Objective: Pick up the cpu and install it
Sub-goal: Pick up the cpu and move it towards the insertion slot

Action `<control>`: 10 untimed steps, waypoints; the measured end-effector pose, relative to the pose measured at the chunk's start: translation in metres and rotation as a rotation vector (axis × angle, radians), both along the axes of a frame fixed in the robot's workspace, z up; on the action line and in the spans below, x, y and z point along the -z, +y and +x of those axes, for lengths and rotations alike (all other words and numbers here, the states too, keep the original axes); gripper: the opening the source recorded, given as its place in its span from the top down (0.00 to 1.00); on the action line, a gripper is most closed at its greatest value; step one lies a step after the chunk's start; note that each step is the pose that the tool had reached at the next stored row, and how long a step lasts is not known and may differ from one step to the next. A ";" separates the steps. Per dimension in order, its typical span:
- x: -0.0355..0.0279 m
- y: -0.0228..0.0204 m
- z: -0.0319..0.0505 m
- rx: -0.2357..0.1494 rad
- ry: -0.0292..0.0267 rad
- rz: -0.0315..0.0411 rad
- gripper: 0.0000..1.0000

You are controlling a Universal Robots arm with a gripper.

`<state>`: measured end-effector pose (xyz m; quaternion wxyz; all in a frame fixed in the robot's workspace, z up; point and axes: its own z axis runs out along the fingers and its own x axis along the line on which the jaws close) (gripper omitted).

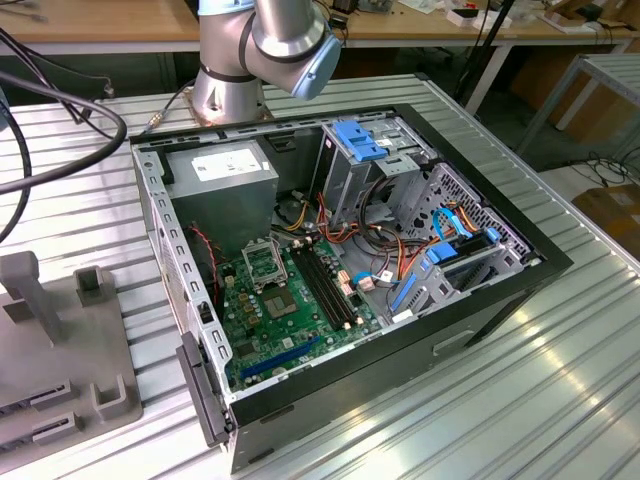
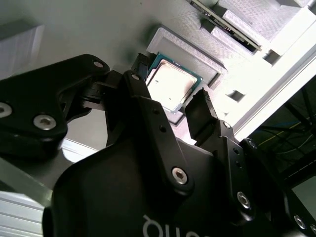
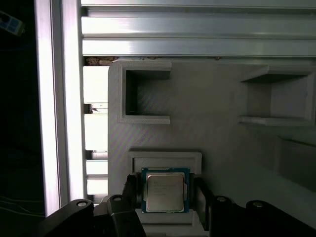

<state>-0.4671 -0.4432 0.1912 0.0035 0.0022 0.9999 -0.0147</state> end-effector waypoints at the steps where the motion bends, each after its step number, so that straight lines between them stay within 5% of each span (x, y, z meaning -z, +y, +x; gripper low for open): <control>1: -0.0001 0.0000 0.0000 -0.001 -0.0001 0.0000 0.42; 10: -0.0001 0.0000 0.0000 -0.007 -0.0001 0.0000 0.43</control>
